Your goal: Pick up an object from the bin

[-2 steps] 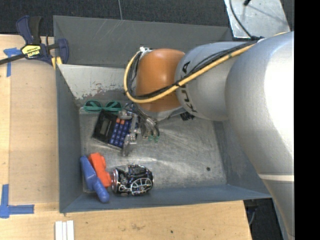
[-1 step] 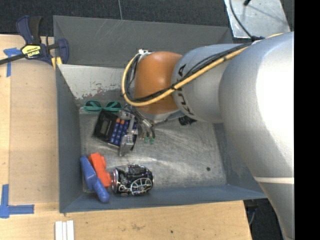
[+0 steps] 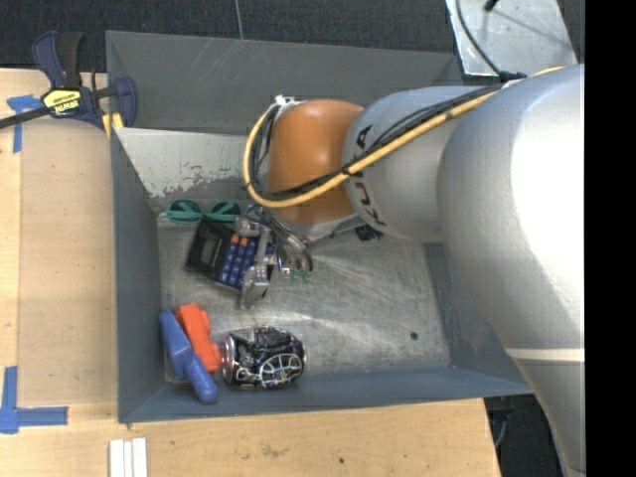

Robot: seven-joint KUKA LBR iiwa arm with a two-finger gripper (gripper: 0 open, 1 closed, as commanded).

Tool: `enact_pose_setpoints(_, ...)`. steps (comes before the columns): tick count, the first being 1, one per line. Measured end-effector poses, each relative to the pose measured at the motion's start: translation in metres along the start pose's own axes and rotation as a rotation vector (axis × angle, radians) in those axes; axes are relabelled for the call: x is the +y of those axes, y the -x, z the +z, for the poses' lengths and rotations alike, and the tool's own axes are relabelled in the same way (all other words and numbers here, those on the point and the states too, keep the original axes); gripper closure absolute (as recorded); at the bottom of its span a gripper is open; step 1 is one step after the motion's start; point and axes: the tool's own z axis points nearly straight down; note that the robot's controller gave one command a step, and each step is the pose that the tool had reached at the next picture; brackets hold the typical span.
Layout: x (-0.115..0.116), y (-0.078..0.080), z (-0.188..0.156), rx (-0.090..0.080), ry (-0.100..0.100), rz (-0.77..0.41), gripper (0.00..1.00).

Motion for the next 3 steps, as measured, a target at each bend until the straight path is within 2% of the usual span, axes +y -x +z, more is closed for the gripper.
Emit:
enact_pose_setpoints(1, -0.0022, 0.0031, -0.0027, -0.004, 0.001, 0.004, 1.00)
enact_pose_setpoints(3, -0.0023, 0.0031, -0.0059, -0.003, 0.001, 0.008, 1.00)
